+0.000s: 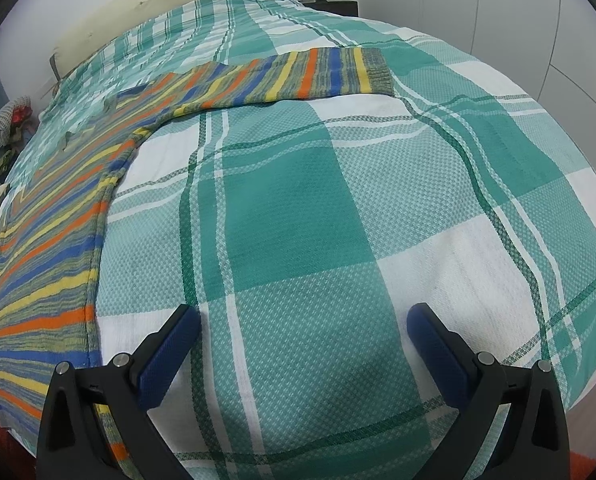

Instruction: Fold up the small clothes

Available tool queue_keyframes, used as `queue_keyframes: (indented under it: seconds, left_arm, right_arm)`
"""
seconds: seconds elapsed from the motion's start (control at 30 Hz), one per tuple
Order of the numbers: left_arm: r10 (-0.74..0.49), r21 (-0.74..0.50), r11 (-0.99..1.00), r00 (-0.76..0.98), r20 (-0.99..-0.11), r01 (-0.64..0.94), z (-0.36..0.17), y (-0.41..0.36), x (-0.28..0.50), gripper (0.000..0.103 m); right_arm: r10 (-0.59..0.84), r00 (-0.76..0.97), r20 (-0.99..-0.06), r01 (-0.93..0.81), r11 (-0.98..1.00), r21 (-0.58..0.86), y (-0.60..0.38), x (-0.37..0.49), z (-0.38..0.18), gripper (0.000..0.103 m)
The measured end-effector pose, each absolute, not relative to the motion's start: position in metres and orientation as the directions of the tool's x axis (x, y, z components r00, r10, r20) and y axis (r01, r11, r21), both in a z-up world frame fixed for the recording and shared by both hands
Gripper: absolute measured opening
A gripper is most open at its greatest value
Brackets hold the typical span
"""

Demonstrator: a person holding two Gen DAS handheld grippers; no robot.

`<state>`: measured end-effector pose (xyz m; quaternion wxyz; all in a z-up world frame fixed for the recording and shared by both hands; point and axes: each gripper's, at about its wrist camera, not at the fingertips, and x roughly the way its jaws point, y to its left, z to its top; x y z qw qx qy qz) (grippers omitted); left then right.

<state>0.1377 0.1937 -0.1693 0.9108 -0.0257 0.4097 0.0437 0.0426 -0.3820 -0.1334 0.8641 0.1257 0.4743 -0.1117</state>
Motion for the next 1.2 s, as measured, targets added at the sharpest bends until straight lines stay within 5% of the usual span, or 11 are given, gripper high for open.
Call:
queue_keyframes:
  seconds: [1.2]
  left_arm:
    - [0.059, -0.011, 0.995, 0.661, -0.748, -0.101, -0.1696, 0.1936, 0.1378, 0.103]
  right_arm:
    - [-0.078, 0.528, -0.846, 0.311, 0.944, 0.108, -0.3816, 0.0407, -0.1335, 0.103]
